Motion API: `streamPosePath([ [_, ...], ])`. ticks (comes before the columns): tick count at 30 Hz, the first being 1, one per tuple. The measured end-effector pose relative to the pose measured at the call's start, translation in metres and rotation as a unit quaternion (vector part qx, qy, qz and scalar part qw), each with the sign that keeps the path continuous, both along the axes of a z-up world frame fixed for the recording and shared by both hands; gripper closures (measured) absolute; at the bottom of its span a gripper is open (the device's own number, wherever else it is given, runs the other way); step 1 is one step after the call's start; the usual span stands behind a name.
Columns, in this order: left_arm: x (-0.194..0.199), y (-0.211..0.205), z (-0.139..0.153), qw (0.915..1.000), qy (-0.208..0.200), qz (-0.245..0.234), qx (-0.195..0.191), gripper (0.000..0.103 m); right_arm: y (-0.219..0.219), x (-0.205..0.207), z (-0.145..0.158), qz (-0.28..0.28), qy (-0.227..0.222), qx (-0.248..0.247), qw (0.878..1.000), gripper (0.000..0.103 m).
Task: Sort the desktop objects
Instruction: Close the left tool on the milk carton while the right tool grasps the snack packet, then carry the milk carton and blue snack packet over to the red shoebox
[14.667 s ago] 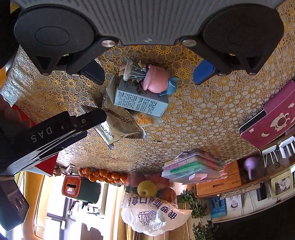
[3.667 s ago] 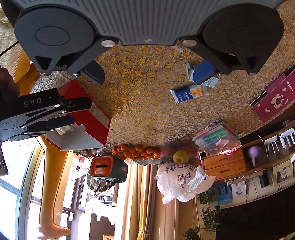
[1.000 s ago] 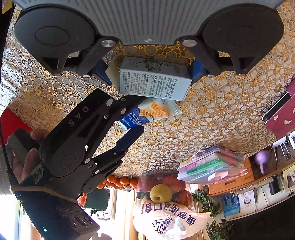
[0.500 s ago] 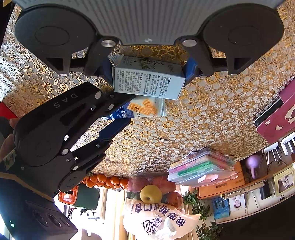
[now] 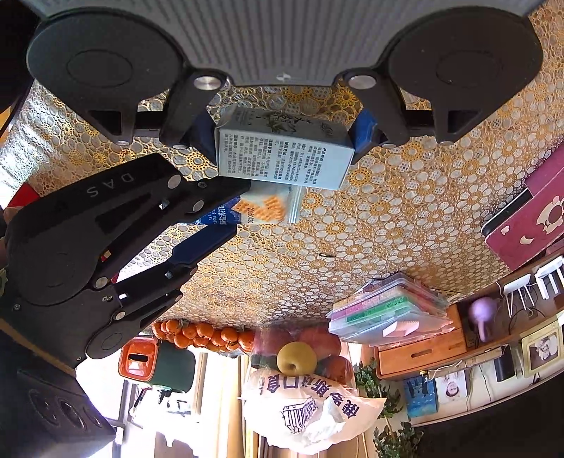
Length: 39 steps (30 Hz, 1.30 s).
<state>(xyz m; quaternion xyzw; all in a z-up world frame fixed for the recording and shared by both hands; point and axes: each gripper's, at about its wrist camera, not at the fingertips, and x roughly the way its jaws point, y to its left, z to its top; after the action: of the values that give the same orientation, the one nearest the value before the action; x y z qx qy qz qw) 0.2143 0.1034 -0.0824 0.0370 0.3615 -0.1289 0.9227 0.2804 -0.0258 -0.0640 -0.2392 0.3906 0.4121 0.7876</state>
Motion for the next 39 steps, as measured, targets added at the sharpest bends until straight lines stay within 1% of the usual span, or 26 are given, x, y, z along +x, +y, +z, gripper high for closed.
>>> streamPosePath([
  [6,-0.011,-0.006,0.017,1.0000,-0.004,0.001,-0.007,0.030,-0.014,-0.018,0.019,-0.011,-0.020,0.003,1.000,0.066],
  [14,-0.032,-0.020,0.042,0.9999,-0.013,-0.004,-0.008,0.030,-0.039,-0.045,0.043,-0.027,-0.035,0.013,0.999,0.066],
  [20,-0.050,-0.031,0.059,0.9998,-0.017,-0.009,-0.011,0.030,-0.060,-0.067,0.060,-0.050,-0.048,0.021,0.997,0.066],
  [25,-0.068,-0.044,0.074,0.9996,-0.019,-0.015,-0.013,0.030,-0.081,-0.085,0.071,-0.078,-0.040,0.038,0.995,0.066],
  [30,-0.083,-0.061,0.087,0.9994,-0.022,-0.023,-0.012,0.030,-0.102,-0.104,0.082,-0.092,-0.045,0.057,0.993,0.066],
  [34,-0.097,-0.076,0.100,0.9987,-0.039,-0.032,-0.010,0.030,-0.115,-0.114,0.089,-0.104,-0.048,0.063,0.991,0.066],
  [35,-0.099,-0.080,0.103,0.9985,-0.041,-0.035,-0.010,0.030,-0.125,-0.120,0.094,-0.113,-0.047,0.068,0.990,0.066],
  [39,-0.106,-0.096,0.114,0.9978,-0.042,-0.049,-0.013,0.030,-0.146,-0.131,0.101,-0.137,-0.048,0.073,0.987,0.066],
])
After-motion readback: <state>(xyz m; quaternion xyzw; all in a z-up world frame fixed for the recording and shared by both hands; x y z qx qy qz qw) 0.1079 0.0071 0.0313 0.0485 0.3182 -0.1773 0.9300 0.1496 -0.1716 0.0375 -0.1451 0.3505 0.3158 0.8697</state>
